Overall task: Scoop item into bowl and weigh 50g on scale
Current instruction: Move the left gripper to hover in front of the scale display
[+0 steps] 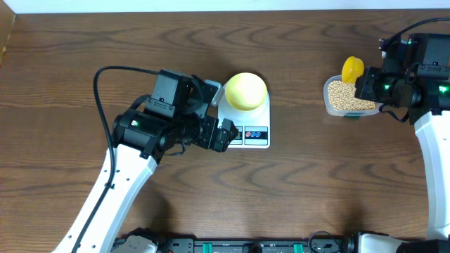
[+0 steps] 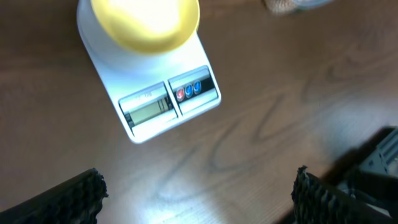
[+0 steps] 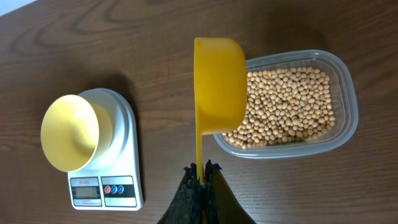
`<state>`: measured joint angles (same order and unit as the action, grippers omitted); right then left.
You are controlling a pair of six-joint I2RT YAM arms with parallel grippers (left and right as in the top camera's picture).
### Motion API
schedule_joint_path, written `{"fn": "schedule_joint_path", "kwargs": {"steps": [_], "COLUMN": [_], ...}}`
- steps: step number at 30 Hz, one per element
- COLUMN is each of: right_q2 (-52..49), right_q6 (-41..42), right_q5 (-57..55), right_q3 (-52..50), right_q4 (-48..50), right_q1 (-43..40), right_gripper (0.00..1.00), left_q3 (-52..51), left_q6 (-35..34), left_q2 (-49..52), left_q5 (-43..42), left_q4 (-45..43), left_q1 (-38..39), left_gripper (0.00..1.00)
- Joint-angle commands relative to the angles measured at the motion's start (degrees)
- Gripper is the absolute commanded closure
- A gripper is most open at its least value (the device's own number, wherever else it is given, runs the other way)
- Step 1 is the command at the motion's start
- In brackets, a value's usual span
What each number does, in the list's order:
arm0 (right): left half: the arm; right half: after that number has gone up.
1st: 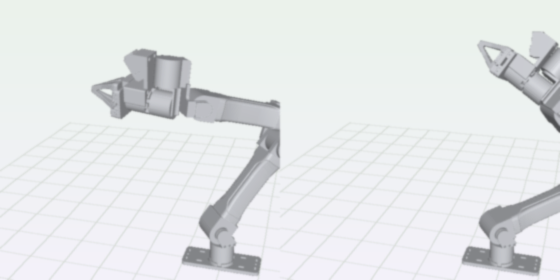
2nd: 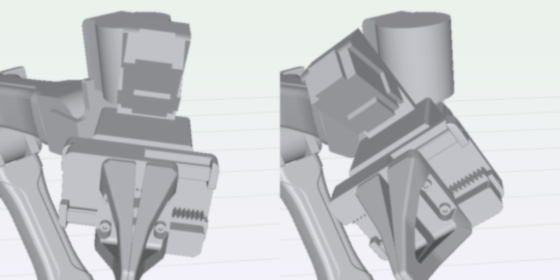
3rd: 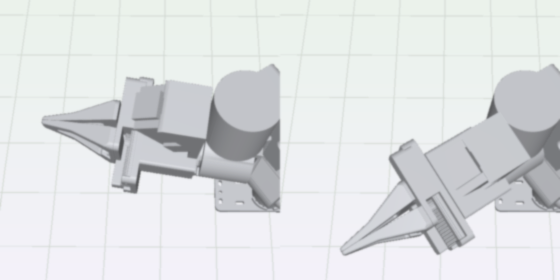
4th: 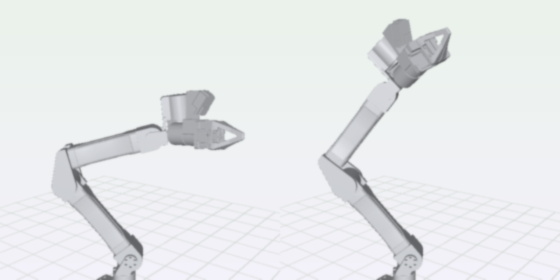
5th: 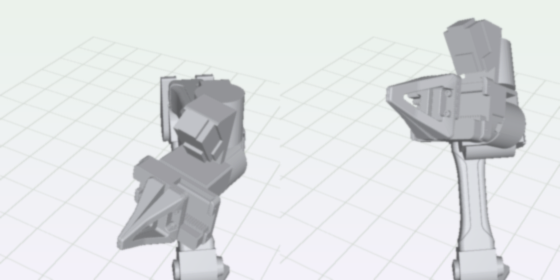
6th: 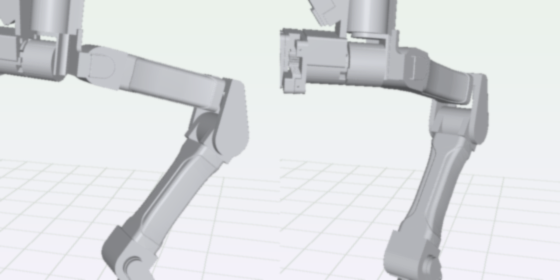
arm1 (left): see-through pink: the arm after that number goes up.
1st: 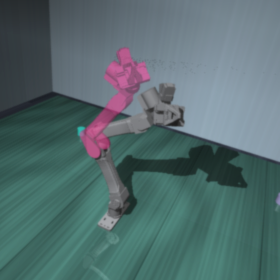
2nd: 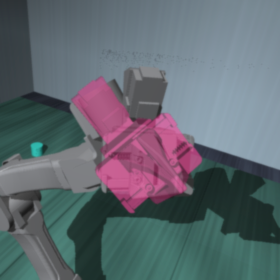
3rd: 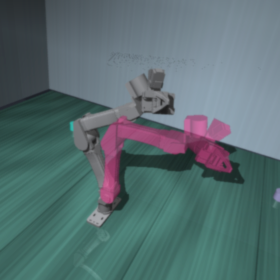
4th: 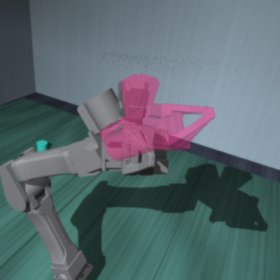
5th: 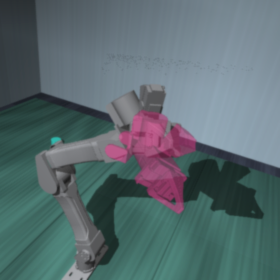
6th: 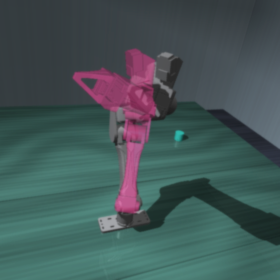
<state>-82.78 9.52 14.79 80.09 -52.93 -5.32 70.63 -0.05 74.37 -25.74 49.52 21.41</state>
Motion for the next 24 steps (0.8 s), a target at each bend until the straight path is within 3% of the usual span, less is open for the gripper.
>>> {"fn": "schedule_joint_path", "kwargs": {"steps": [1,7,19,24], "right_q2": [0.1,0.1,0.1,0.1], "right_q6": [-1.0,-1.0,-3.6,-8.5], "right_q5": [0.4,0.4,-2.9,-2.9], "right_q3": [0.7,0.7,0.7,0.7], "right_q4": [-0.2,-0.2,-1.8,-2.6], "right_q1": [0.1,0.1,0.0,0.0], "right_gripper": [0.99,0.99,0.99,0.99], "left_q3": [1.6,1.6,1.6,1.6], "left_q6": [-1.1,-2.1,-2.6,-2.6], "left_q2": [-0.5,-0.5,-0.5,-0.5], "left_q5": [2.4,9.6,9.7,9.8], "left_q4": [-1.5,-2.9,-0.1,-0.1], "left_q1": [-0.2,-0.2,-0.2,-0.2], "left_gripper": [0.02,0.02,0.02,0.02]}}
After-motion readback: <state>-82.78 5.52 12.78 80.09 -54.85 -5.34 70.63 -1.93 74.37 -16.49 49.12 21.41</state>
